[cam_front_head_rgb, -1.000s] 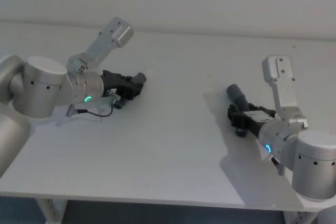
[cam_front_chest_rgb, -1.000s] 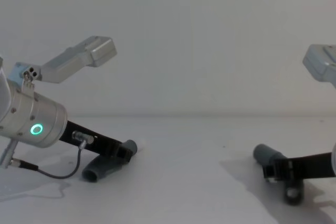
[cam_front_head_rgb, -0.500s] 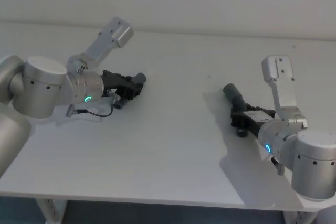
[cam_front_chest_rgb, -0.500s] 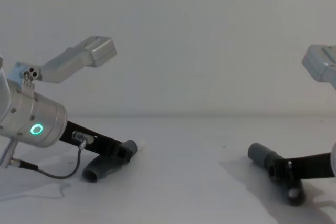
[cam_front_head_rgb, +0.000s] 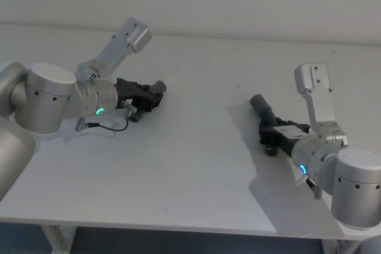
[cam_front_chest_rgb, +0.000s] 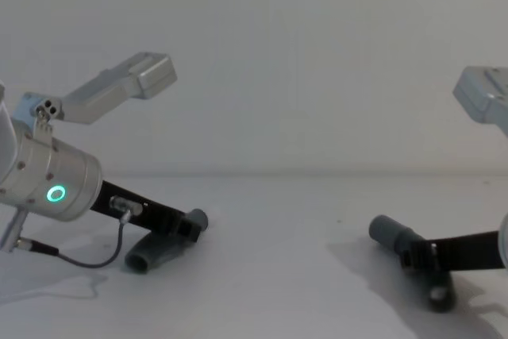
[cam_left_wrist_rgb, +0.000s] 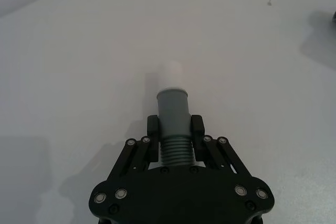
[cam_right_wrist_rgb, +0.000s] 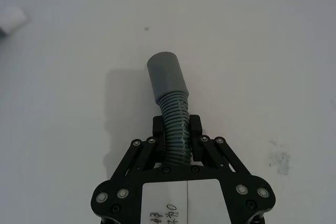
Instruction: Use both hands to pick up one end of the pipe from the table, align the ends, and insert them.
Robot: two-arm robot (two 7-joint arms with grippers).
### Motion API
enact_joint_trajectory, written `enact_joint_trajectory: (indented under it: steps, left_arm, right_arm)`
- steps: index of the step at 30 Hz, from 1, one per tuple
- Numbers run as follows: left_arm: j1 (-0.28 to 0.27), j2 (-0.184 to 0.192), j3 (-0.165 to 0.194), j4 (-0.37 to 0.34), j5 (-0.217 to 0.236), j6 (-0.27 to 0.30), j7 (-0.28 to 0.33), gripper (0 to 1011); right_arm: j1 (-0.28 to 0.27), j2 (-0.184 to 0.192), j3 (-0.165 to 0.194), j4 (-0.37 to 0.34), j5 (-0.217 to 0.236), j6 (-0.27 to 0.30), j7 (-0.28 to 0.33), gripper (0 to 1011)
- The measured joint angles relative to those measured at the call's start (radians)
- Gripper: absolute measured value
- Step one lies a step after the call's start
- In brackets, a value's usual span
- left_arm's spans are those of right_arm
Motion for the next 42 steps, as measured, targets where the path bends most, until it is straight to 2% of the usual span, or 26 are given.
enact_joint_trajectory:
  steps: [13, 18, 29, 32, 42]
  left_arm:
    - [-0.015, 0.026, 0.008, -0.043, 0.036, -0.074, -0.020, 351]
    - [-0.031, 0.044, 0.018, -0.058, 0.049, -0.109, -0.053, 351]
    - [-0.071, 0.097, 0.050, -0.081, 0.060, -0.195, -0.165, 351]
    - [-0.085, 0.117, 0.061, -0.086, 0.059, -0.231, -0.214, 351]
    - [-0.119, 0.166, 0.088, -0.095, 0.037, -0.315, -0.341, 351]
  right_arm:
    - [-0.012, 0.059, -0.012, -0.070, 0.000, -0.086, 0.094, 273]
    - [-0.019, 0.109, -0.009, -0.106, 0.012, -0.134, 0.169, 273]
    - [-0.021, 0.210, 0.000, -0.135, 0.048, -0.216, 0.326, 273]
    - [-0.018, 0.240, 0.001, -0.137, 0.060, -0.240, 0.375, 274]
    - [0.003, 0.333, -0.001, -0.122, 0.096, -0.324, 0.534, 273]
